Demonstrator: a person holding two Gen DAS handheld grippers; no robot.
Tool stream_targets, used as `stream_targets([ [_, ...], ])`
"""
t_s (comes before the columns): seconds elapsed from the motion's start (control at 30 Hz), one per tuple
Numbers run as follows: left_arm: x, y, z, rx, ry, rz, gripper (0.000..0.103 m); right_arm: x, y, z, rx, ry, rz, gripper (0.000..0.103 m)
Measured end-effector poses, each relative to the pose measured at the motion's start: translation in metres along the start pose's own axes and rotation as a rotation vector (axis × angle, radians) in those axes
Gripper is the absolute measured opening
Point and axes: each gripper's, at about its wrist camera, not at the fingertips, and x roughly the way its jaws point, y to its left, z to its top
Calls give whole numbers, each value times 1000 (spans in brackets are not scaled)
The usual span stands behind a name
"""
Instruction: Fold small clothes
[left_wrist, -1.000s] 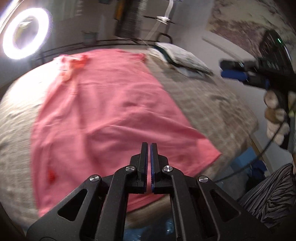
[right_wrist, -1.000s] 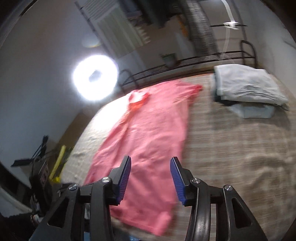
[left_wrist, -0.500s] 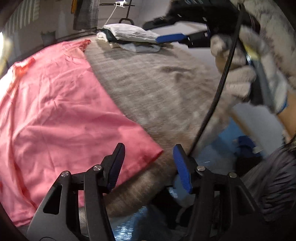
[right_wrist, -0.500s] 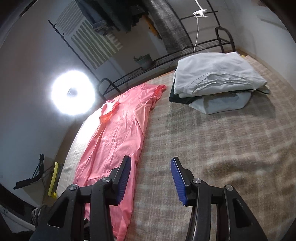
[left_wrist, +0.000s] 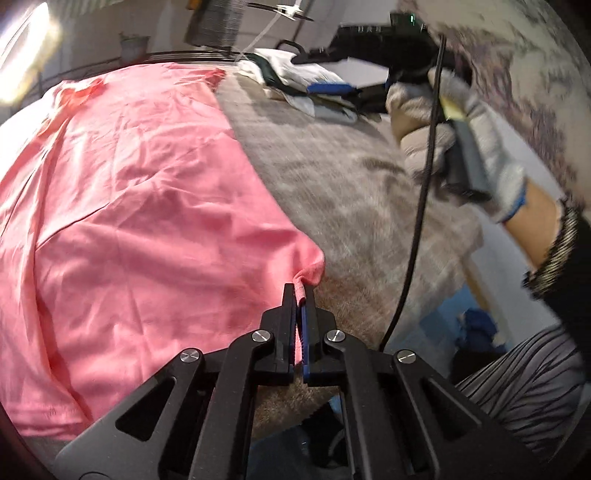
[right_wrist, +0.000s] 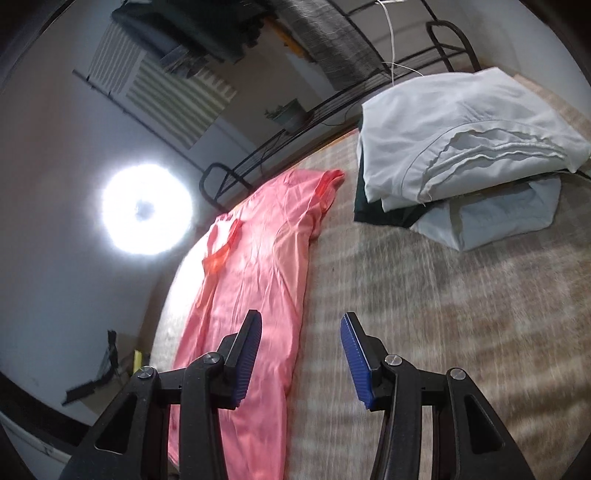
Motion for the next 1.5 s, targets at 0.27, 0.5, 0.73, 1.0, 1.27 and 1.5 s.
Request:
stream_targets([
  [0.27,-15,-7,5,-13,-41,-49,0,58,17,26,-23,59,19,48],
  [0.5,-19,0,5,-38,-47,-55,0,125,14,66,32,53,-53,48],
  [0.73,-19,16,8,-85,-59,-75,0,175,-2,87,99,51,-69,34],
  [1.0,-34,40,1,-162,-80,-105,0,185,28,102,13,47,-132,2],
  [1.27,-60,61,-26,-275,-159,-59,0,194,107,111,-204,58,-366,2],
  [1.5,-76,90,-63,-382,-172,23,0,240,172,98,-378,104,-419,2],
])
